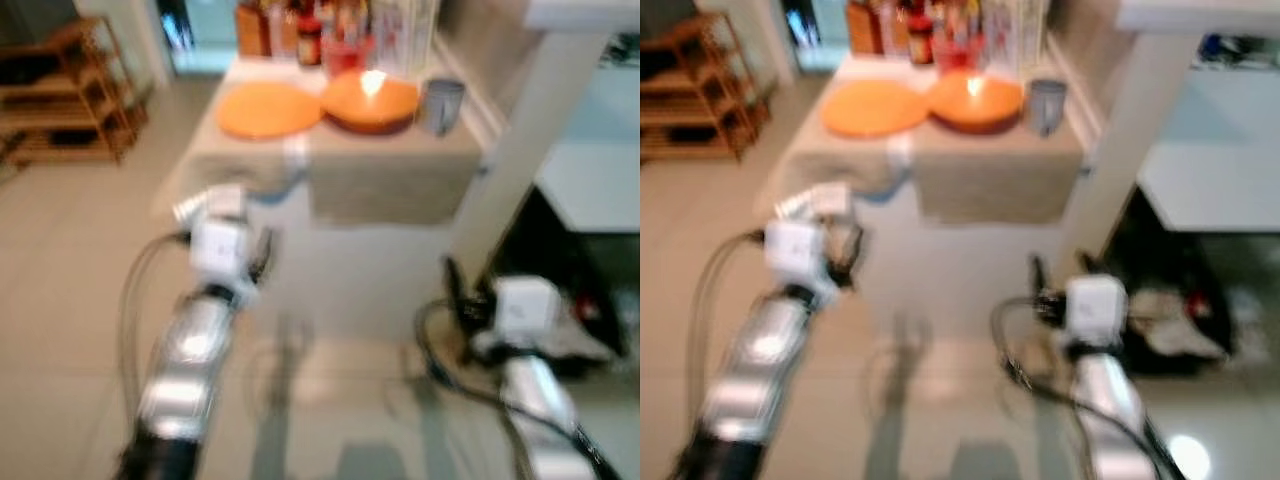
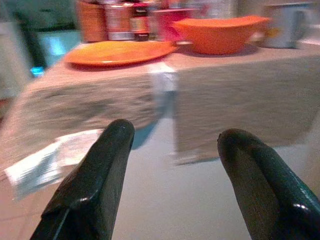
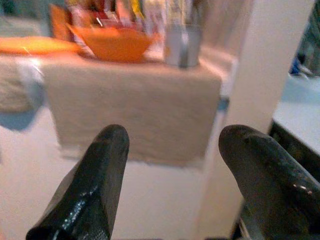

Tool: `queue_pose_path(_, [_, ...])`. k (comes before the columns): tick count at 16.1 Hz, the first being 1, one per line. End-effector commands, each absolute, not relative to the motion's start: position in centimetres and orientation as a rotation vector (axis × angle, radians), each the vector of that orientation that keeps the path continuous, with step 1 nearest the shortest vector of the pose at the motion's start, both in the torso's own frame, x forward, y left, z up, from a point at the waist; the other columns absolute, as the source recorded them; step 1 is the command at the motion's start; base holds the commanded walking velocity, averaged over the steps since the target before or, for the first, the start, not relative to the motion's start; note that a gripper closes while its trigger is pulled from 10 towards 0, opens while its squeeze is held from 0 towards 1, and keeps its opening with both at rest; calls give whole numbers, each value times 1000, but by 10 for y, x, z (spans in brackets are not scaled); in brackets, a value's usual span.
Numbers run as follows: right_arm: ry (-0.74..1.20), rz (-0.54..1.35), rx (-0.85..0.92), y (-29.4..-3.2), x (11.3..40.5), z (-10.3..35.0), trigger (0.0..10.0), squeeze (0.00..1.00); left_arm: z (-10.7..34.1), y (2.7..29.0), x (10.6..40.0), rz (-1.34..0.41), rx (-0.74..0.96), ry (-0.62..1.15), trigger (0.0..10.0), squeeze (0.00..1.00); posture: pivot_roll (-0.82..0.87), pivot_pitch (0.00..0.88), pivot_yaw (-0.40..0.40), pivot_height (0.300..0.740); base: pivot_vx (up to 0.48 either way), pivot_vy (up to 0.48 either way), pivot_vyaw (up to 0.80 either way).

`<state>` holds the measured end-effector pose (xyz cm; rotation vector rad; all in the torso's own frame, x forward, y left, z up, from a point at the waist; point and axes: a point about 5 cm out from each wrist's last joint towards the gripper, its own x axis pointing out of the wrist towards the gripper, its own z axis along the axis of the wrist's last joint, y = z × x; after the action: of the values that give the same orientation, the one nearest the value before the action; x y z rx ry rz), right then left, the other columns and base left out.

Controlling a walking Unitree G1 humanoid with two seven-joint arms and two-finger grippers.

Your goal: Setting the table

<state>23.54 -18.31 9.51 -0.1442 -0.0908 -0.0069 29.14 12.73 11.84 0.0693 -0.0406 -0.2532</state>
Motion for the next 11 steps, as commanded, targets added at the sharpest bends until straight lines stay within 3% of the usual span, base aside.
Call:
queue_pose_path(1, [-114,8,-138,-176,238,99,10000,0,122,137,294,-233,108,-46,10000,0,-28,14,32,740,326,352,0])
queue_pose_path(11, [-128,2,-151,-173,238,101,10000,0,130,123,300,-308,159,-77,10000,0,-35,18,38,740,478,0,0])
